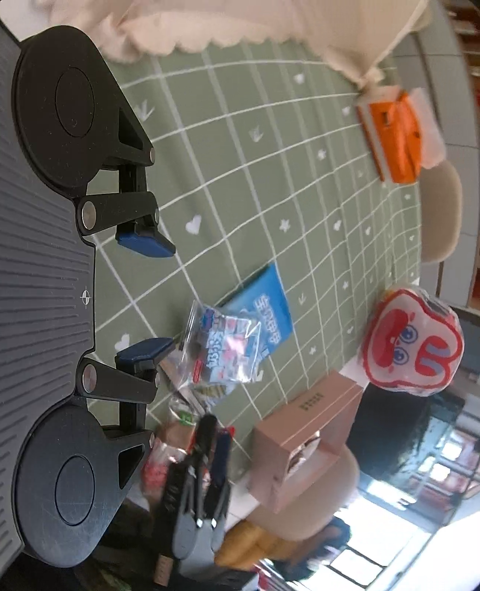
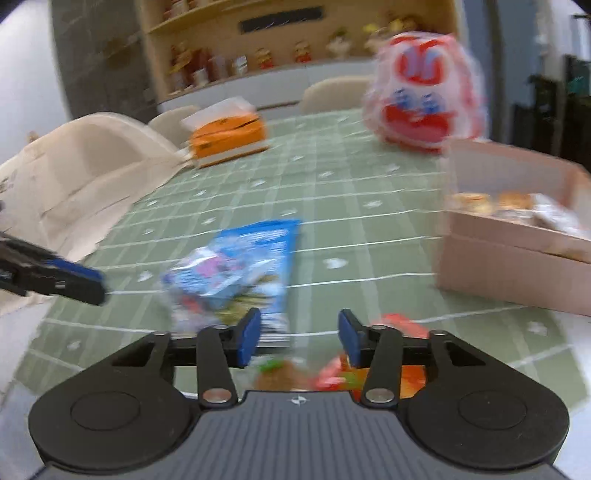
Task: Organize snacks
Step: 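Grasp the red-orange chicken snack bag with the right tool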
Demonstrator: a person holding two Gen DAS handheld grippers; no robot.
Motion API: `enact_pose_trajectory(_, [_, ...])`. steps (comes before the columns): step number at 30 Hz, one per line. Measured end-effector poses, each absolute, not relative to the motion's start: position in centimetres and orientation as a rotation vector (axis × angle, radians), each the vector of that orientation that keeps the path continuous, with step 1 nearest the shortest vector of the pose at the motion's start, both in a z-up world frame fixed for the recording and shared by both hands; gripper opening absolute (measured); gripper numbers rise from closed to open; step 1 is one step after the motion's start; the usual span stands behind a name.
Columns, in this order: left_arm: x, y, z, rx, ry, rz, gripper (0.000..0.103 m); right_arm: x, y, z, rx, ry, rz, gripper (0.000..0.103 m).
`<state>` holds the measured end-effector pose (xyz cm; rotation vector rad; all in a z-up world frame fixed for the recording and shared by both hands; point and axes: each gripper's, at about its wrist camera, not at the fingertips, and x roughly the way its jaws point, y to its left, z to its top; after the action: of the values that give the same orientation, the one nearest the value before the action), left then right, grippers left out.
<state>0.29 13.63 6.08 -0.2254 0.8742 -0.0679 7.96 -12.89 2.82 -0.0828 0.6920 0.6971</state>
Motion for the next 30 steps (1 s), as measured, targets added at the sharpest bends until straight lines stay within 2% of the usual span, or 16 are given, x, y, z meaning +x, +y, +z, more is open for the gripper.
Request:
enact_pose_trajectory(7, [2.1,11.2,7.5,-0.172,0.831,-0.12,0.053,7.5,-17.3,2.1,0.034,0.653,0.569,0.059])
enact_pose_trajectory(11, [3.1,9.0,7.7,-0.14,0.766,-0.131,0.053,7.0,-18.0,2.4,0.048,0.597,0.53,0.068])
enact_pose_trajectory(15, [5.0,5.7,7.3,-0.071,0.684,-0.092,0.053,7.6,-18.0,2.2,0.067,0.622,0.535,0.068])
enact_pose_trajectory(18, [7.1,4.2,6.4,-0.102,0.719,-0.18,0.053,8.4,-18.2,2.0,0.11,0.652,0.53,0.069])
enact_pose_trajectory(21, [8.1,2.8,5.6,-0.021,0.744,-0.222,0.053,8.9,-19.0,1.6,0.166,0.683,0.518,0.069])
enact_pose_trajectory(30, [5.7,4.2,3.4,0.153,0.733,-0.209,0.054,9.3,-19.0,1.2,0.19,0.696,0.474,0.074])
